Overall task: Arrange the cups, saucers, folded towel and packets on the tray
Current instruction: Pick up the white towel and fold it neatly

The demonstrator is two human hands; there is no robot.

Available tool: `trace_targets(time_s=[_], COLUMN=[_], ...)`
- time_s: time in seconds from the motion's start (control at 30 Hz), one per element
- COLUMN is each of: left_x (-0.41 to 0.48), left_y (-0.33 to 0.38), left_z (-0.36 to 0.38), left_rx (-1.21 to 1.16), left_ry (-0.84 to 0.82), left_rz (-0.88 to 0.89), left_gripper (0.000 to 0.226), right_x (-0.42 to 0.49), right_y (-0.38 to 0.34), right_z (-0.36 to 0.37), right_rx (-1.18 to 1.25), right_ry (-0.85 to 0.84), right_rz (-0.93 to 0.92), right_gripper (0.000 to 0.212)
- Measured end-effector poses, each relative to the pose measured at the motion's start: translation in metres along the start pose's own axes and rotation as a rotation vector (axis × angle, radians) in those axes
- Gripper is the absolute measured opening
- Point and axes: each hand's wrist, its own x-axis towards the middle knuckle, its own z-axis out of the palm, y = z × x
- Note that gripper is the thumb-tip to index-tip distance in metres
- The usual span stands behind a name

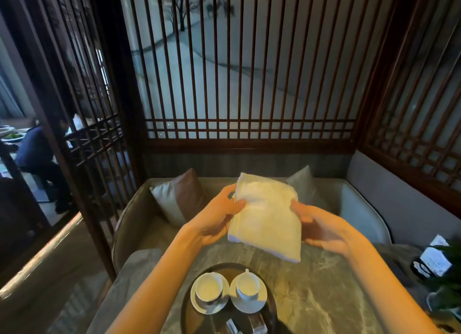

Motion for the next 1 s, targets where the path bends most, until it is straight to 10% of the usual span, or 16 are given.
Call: trace_targets(time_s=[0.2, 0.5, 1.0], left_x=[-0.005, -0.012, -0.018], left_y=[-0.025, -0.039, -0.032], left_z=[-0.018, -0.026, -0.021], left_rx=[0.038, 0.124, 0.091], left_ry=[-0.008, 0.041, -0.091], left_rz=[-0.204, -0.209, -0.084], left_gripper=[0.041, 0.053, 0.048], right_x=[0.001, 0.003, -0.010], right_y=[0.010, 0.037, 0.018], right_z=[-0.002, -0.005, -0.011], right_rx=[-0.156, -0.082, -0.285], right_ry=[0.071, -0.139, -0.058], right_rz=[-0.125, -0.024, -0.255], right_gripper=[0.039, 0.087, 0.059])
